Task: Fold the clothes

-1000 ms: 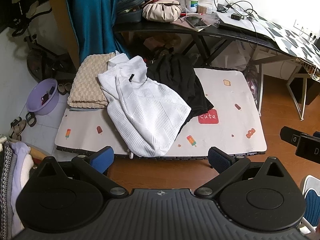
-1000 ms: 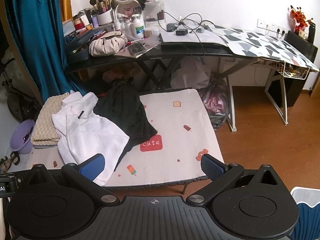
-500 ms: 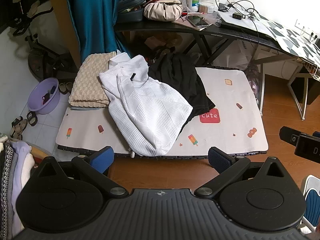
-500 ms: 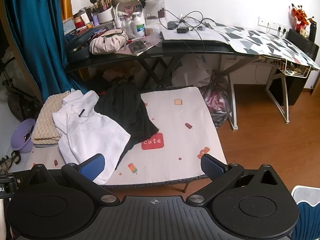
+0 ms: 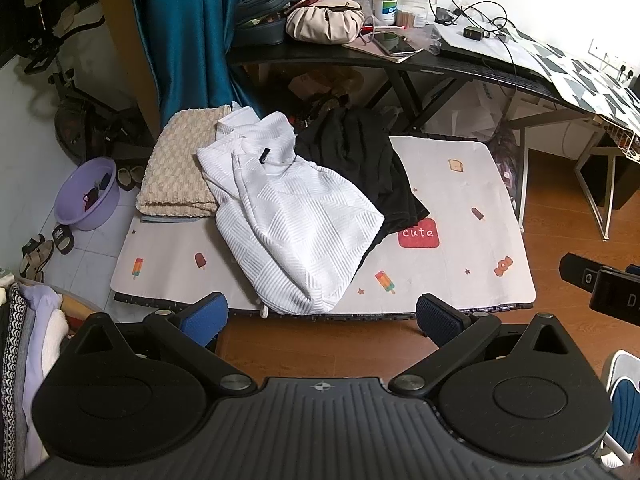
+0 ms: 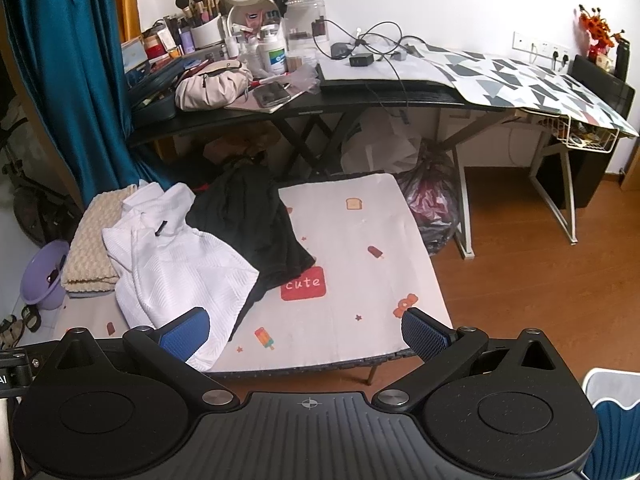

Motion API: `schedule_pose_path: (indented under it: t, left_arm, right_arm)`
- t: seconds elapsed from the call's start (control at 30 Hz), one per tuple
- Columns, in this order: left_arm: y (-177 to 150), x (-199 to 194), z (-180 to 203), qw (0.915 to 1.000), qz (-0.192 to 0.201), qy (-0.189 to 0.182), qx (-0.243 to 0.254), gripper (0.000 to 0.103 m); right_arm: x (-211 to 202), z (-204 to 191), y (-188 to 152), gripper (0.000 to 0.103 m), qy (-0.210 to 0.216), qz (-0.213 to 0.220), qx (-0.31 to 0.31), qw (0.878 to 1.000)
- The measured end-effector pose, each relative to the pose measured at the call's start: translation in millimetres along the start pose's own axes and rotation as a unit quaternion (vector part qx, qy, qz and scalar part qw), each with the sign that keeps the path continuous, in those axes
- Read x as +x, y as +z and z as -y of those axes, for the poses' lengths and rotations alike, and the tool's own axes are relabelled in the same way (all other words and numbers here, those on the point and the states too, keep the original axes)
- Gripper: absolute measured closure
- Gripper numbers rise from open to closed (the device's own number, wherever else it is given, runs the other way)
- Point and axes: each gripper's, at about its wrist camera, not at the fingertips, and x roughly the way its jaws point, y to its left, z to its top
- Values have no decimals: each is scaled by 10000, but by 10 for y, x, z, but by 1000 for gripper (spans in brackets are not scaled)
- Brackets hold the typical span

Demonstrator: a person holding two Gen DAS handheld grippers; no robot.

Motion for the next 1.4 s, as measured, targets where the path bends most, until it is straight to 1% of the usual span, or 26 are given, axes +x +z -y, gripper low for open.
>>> schedule_pose_path:
  t: [0.37,0.57,0.63,0.73,0.87,1.03,1.17,1.27,1.33,1.4]
  left_arm:
    - [15,-8,16,10000,12,19,-44,1]
    - [20,51,38,9998,-100,-139,-122,1]
    - [17,70,54,9998,-144,-80,-103,1]
    - [21,49,72,9999,-68,17,-78,1]
    - [27,39,65,9997,-12,-123,-187,1]
    - [47,51,34,9994,-28,-76,-336,1]
    - [121,9,80,9995,52,96,-289,1]
    - [201,-39,133,9989,256,318,-224,1]
    - [253,-42,154,9979,363,478,-230,1]
    - [297,8,160,9970,365,608,-316,1]
  right_arm:
    - [-20,58,3,1,50,50,19,10000]
    - [45,106,-4,1,86,54,70,9999]
    - [91,125,2,1,85,11,112,9999]
    - [127,155,23,1,192,26,207,9996]
    - [177,135,63,1,280,22,134,9995]
    - [220,104,135,1,314,67,8,9995]
    - [229,128,264,1,280,325,-56,9991]
    - [178,153,350,1,405,550,-196,9975]
    - [169,163,420,1,487,554,-340,9967]
    - [171,181,454,1,513,557,-388,9964]
